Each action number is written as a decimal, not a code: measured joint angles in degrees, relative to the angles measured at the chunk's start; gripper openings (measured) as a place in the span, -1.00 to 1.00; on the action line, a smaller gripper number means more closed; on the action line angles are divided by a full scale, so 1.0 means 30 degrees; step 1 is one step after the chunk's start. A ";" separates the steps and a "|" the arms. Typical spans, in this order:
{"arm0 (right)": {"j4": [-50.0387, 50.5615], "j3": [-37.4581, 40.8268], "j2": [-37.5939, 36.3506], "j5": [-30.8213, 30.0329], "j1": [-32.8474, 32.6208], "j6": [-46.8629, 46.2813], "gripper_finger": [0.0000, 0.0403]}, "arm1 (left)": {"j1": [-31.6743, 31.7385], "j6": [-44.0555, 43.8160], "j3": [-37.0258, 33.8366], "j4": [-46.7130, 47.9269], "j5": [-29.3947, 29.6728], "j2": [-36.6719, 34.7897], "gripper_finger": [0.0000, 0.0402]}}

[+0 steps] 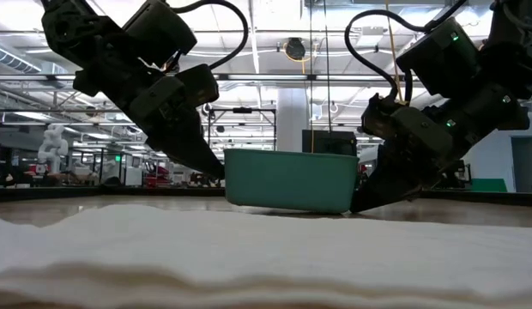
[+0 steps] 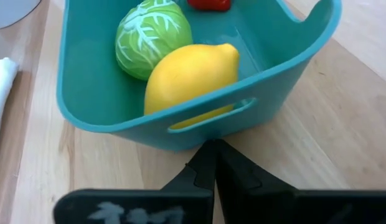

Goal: Pick and placing Produce into tupperware
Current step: Adjust the blue bin, then return to Home Position

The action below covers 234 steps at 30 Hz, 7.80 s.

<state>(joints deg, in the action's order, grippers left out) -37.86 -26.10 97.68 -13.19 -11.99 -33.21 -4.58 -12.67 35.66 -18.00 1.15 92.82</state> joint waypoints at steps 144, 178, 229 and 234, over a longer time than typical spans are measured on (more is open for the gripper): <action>1.2683 0.1454 -2.4390 0.2585 0.2050 1.0219 -1.00 | -0.0269 0.7818 0.0044 1.2128 0.4670 -2.0916 -0.87; 1.3312 0.3798 -3.0563 0.1959 0.3264 0.9357 -1.00 | 0.2681 0.6821 -0.3698 1.0746 0.3708 -2.8093 -0.87; 0.9751 0.8141 -3.1859 0.4817 0.3271 0.8489 -1.00 | 0.3774 0.5189 -1.1701 0.2056 -0.3065 -2.8072 -0.87; 1.0205 0.8419 -3.1776 0.4803 0.3336 0.8290 -1.00 | 0.3774 0.5187 -1.1701 0.2208 -0.3067 -2.8072 -0.87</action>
<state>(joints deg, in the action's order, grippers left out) -7.24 -0.84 2.35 1.21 -1.98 -8.34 6.74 2.90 0.56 -11.37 -8.05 8.60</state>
